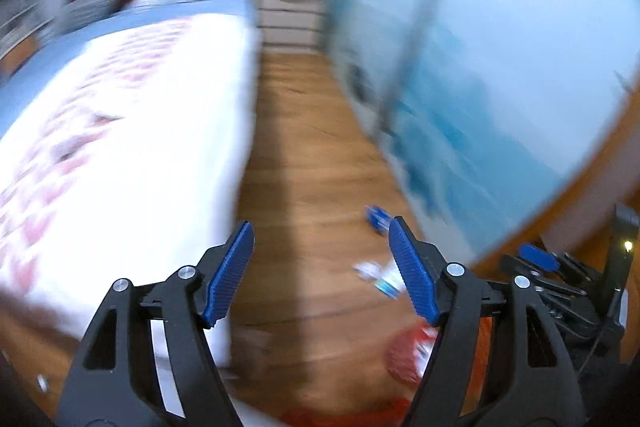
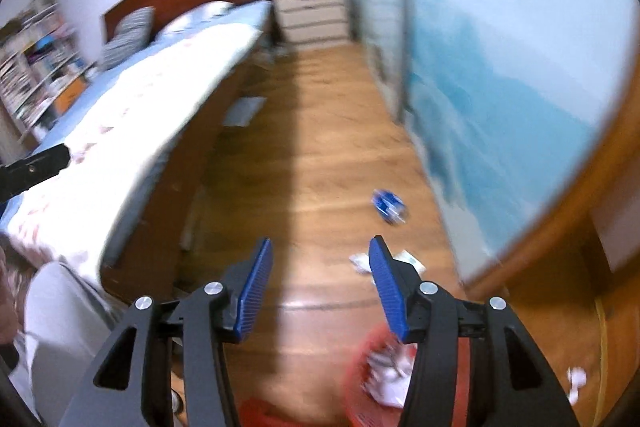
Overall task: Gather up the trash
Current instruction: 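Return both tools to the bed above the crumpled paper and plastic bag, then grasp the crumpled white paper with the left tool while the right tool grasps the plastic bag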
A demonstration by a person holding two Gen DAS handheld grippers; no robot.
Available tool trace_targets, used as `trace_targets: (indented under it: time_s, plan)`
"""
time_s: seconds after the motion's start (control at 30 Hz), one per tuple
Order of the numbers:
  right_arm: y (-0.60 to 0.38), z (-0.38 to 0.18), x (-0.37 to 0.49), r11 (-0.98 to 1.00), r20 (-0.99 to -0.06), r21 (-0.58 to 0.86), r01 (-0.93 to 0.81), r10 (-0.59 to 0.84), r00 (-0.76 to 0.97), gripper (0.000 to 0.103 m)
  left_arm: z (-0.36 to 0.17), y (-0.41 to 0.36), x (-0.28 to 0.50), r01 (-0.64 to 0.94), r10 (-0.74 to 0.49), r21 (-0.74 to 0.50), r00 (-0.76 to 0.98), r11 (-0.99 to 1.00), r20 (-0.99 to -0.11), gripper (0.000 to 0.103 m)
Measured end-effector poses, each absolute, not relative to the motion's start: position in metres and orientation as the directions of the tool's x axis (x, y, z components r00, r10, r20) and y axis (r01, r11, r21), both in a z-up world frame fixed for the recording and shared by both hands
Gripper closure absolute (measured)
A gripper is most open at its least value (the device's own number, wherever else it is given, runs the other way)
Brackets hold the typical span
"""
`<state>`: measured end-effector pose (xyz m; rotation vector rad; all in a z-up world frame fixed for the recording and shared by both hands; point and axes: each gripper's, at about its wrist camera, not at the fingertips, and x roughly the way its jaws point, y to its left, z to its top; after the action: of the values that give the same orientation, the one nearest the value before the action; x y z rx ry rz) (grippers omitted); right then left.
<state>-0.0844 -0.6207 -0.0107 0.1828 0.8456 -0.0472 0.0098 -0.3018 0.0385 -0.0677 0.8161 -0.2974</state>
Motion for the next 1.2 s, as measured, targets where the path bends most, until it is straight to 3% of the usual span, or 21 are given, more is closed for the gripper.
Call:
trace_targets:
  time_s: [0.17,0.27,0.37,0.67,0.87,1.0,1.2]
  plan:
    - [-0.529,0.001,-0.019,0.983,-0.718,0.179,-0.03,0.152,0.679,0.045,0.036,-0.16,0.018,-0.051,-0.1,-0.197,0.721,0.979,-0.686,0.029]
    - [-0.47,0.006,0.014,0.979,-0.698,0.156,-0.132,0.204,0.686,0.044,0.026,-0.105,0.029,-0.152,-0.024,-0.193,0.721,0.969,-0.692,0.029]
    - [-0.413,0.011,0.045,0.971,-0.684,0.113,-0.209,0.229,0.693,0.036,0.015,-0.066,0.048,-0.19,0.017,-0.171,0.717,0.967,-0.697,0.027]
    - [-0.29,0.001,0.138,0.951,-0.643,0.021,-0.307,0.248,0.725,0.035,-0.021,-0.014,0.151,-0.159,-0.016,-0.196,0.735,0.968,-0.678,0.026]
    - [-0.214,-0.028,0.225,0.918,-0.624,-0.174,-0.355,0.176,0.761,0.035,-0.049,0.007,0.206,-0.191,-0.054,-0.253,0.689,0.948,-0.723,0.026]
    - [-0.181,-0.043,0.272,0.897,-0.635,-0.208,-0.389,0.178,0.751,0.029,-0.068,0.024,0.235,-0.261,-0.055,-0.292,0.652,0.92,-0.756,0.026]
    - [-0.141,-0.059,0.332,0.872,-0.634,-0.258,-0.416,0.172,0.754,0.029,-0.085,0.036,0.261,-0.314,-0.062,-0.313,0.611,0.896,-0.789,0.026]
